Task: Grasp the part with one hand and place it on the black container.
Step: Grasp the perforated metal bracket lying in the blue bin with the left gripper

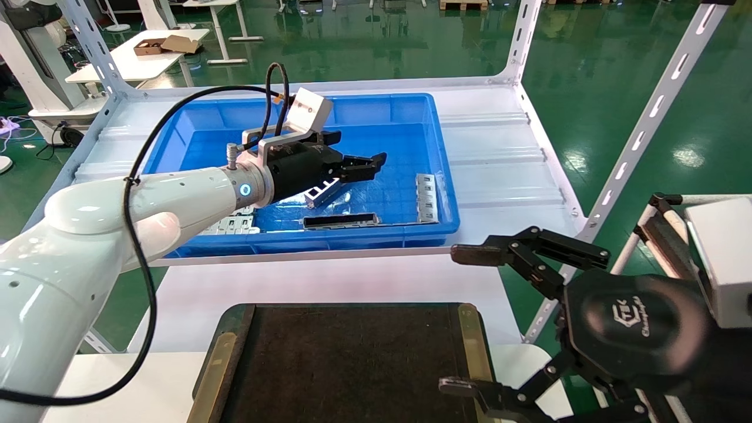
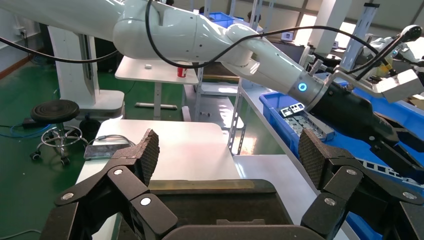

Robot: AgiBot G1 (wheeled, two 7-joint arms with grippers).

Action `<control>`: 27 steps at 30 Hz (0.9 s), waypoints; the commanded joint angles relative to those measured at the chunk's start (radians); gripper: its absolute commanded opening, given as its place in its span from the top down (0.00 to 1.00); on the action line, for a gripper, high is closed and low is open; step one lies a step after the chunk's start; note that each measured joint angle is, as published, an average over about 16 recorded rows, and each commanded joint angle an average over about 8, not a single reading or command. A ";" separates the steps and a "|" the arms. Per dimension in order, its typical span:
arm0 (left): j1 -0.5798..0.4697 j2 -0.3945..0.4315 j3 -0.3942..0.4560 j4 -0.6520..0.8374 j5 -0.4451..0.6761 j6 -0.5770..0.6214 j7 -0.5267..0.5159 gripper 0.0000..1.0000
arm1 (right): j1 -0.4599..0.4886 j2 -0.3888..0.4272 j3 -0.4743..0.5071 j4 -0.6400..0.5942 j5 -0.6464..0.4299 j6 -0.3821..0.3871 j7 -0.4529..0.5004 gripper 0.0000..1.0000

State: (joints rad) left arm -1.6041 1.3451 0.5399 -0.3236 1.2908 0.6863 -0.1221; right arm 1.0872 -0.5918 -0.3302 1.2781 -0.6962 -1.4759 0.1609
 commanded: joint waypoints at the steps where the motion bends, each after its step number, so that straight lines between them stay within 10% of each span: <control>1: -0.015 0.017 0.003 0.046 -0.005 -0.020 0.018 0.00 | 0.000 0.000 0.000 0.000 0.000 0.000 0.000 0.00; 4: -0.015 0.020 0.023 0.069 -0.018 -0.042 0.013 0.00 | 0.000 0.000 0.000 0.000 0.000 0.000 0.000 0.05; 6: -0.013 0.021 0.039 0.081 -0.024 -0.055 0.005 0.13 | 0.000 0.000 0.000 0.000 0.000 0.000 0.000 0.30; 12: -0.003 0.021 0.086 0.096 -0.042 -0.085 -0.024 0.88 | 0.000 0.000 0.000 0.000 0.000 0.000 0.000 1.00; 14: 0.000 0.020 0.100 0.097 -0.049 -0.090 -0.031 1.00 | 0.000 0.000 0.000 0.000 0.000 0.000 0.000 1.00; 27: 0.012 0.018 0.169 0.101 -0.098 -0.104 -0.063 1.00 | 0.000 0.000 -0.001 0.000 0.001 0.000 0.000 1.00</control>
State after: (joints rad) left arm -1.5927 1.3633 0.7079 -0.2233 1.1913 0.5843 -0.1861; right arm 1.0874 -0.5915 -0.3309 1.2781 -0.6957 -1.4756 0.1606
